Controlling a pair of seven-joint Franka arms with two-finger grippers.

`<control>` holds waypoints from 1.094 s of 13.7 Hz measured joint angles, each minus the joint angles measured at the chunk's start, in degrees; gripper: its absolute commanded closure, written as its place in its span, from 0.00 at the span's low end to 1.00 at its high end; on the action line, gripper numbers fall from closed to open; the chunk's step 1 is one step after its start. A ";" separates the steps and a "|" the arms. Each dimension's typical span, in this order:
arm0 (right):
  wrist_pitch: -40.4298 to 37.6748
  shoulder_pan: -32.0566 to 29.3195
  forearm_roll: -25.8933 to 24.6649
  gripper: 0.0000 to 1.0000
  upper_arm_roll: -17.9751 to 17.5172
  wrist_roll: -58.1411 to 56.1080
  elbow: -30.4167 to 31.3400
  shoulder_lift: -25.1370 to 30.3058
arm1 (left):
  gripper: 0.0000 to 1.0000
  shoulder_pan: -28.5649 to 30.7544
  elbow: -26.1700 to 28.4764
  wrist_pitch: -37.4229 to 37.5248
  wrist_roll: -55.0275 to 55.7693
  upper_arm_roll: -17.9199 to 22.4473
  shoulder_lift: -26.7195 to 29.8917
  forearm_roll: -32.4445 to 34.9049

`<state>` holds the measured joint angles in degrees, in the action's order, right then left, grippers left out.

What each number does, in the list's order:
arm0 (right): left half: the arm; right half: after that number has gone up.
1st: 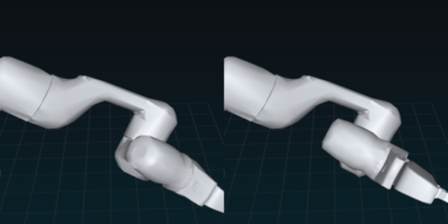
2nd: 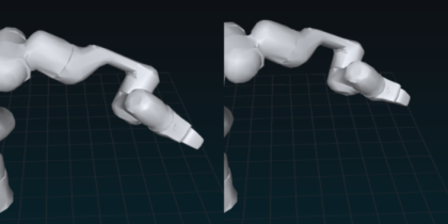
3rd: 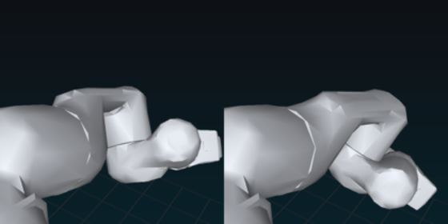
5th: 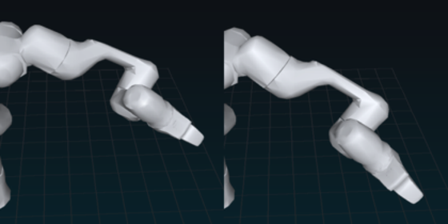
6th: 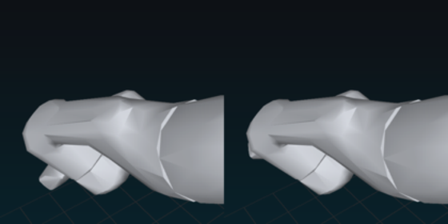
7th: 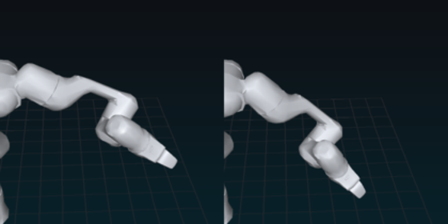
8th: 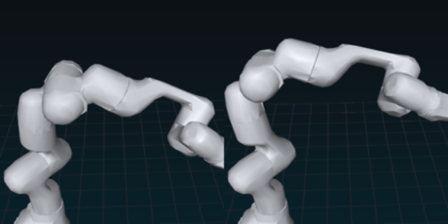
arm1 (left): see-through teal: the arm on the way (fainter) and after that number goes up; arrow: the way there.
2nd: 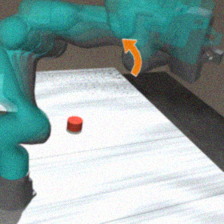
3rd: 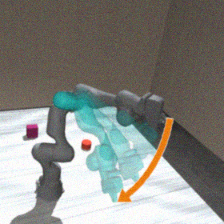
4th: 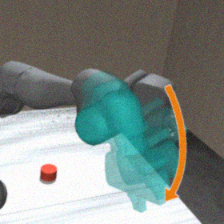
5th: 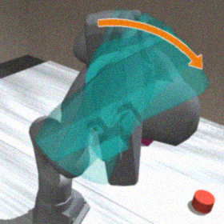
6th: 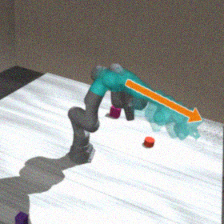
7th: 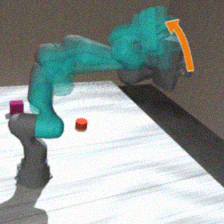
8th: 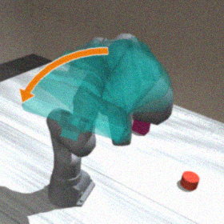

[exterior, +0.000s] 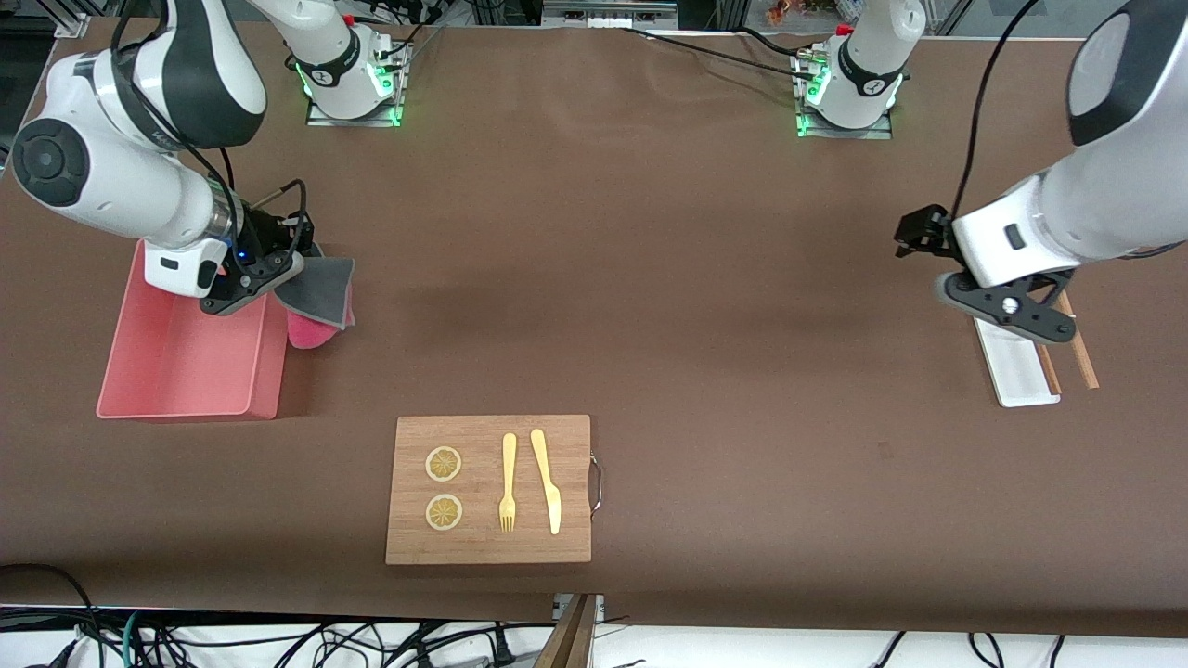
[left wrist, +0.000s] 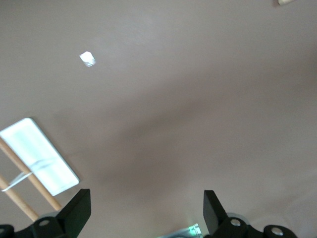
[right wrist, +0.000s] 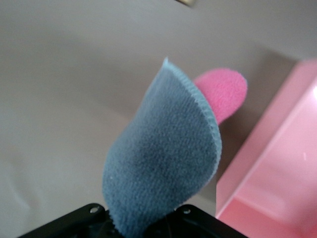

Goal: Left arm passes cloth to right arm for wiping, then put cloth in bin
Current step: 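Wipe the table with the cloth using the right gripper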

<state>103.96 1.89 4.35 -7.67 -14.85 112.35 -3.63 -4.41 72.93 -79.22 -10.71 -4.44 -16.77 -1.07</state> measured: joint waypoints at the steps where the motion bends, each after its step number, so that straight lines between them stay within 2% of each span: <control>1: 0.05 0.00 -1.36 1.00 -0.39 4.37 0.98 0.06 | 0.00 0.80 2.18 -2.99 -0.21 1.22 1.45 -0.09; 4: 4.22 0.04 -3.48 1.00 -1.85 13.53 5.49 0.09 | 0.00 4.86 13.16 -10.76 -1.00 1.78 8.47 -0.31; 7: 13.16 0.04 -3.59 1.00 -1.98 17.31 11.89 -0.86 | 0.00 5.14 20.69 -12.70 0.03 1.40 13.50 -0.31; 11: 22.64 0.03 -3.60 1.00 -1.97 19.37 14.93 -6.19 | 0.00 5.78 27.83 -15.51 2.79 -0.50 17.71 -0.31; 15: 29.49 0.03 -3.60 1.00 -1.97 19.45 14.90 -12.85 | 0.00 5.86 28.72 -16.39 5.37 -2.58 18.67 -0.31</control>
<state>133.44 1.93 0.75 -9.63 4.60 127.26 -16.48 1.45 101.65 -95.61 -5.33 -7.02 1.90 -1.38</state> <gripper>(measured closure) 0.978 0.000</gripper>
